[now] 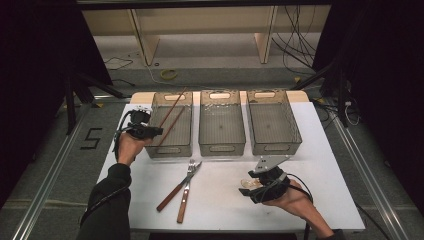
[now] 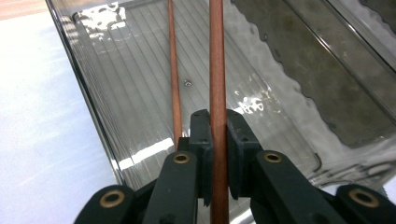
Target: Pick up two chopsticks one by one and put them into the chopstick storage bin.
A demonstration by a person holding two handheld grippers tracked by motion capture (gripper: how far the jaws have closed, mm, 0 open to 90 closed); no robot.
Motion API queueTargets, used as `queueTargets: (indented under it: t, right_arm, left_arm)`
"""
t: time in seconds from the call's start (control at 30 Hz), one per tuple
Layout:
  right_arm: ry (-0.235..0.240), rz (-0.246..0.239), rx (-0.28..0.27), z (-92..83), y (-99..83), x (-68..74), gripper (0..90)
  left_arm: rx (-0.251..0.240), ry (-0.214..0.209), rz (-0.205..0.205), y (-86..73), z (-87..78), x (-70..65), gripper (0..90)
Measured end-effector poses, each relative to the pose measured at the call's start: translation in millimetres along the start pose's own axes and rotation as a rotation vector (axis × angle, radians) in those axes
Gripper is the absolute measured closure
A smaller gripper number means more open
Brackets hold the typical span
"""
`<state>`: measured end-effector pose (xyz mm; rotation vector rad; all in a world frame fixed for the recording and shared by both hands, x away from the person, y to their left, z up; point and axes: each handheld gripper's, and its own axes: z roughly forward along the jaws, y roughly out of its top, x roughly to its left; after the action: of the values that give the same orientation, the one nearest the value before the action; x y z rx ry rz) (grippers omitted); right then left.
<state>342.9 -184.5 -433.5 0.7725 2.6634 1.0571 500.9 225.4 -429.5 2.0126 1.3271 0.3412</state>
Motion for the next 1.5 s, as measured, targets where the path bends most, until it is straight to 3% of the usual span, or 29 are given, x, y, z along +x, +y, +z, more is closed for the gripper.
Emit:
queueTargets:
  t: [0.2,0.47,0.63,0.73,0.83,1.07,1.2,1.3,1.5]
  right_arm:
    - [0.003,0.001,0.001,-0.5,-0.5,-0.7,33.9]
    - [-0.005,0.013,-0.008,-4.6,-0.1,-3.4,33.8]
    - [-0.027,0.019,-0.021,-12.3,0.2,-10.3,33.6]
    - [-0.042,0.023,-0.019,-16.2,0.0,-18.2,33.6]
    - [-0.053,0.010,0.007,-16.4,-0.1,-23.0,33.5]
    - [-0.033,-0.027,0.114,-9.8,-0.9,-35.4,34.4]
    - [-0.038,-0.053,0.174,-5.1,-1.2,-40.3,35.4]
    - [-0.037,-0.069,0.208,-2.3,-1.7,-44.9,36.0]
    - [-0.040,-0.098,0.269,0.7,-2.0,-52.7,38.3]
  left_arm:
    - [0.018,0.004,-0.004,2.6,4.4,1.6,81.5]
    - [0.008,-0.012,-0.020,3.8,-1.0,-2.0,57.1]
    - [-0.042,-0.050,-0.015,2.2,-14.6,-11.3,39.8]
    - [-0.089,-0.093,0.012,-2.8,-27.0,-21.5,34.1]
    - [-0.137,-0.139,0.026,-8.7,-35.1,-27.0,30.2]
    - [-0.219,-0.196,0.055,-29.1,-49.3,-41.5,24.7]
    - [-0.234,-0.199,0.098,-38.8,-53.3,-49.6,23.4]
    - [-0.244,-0.223,0.122,-46.5,-55.5,-56.2,21.8]
    - [-0.281,-0.249,0.148,-65.0,-58.5,-70.4,21.0]
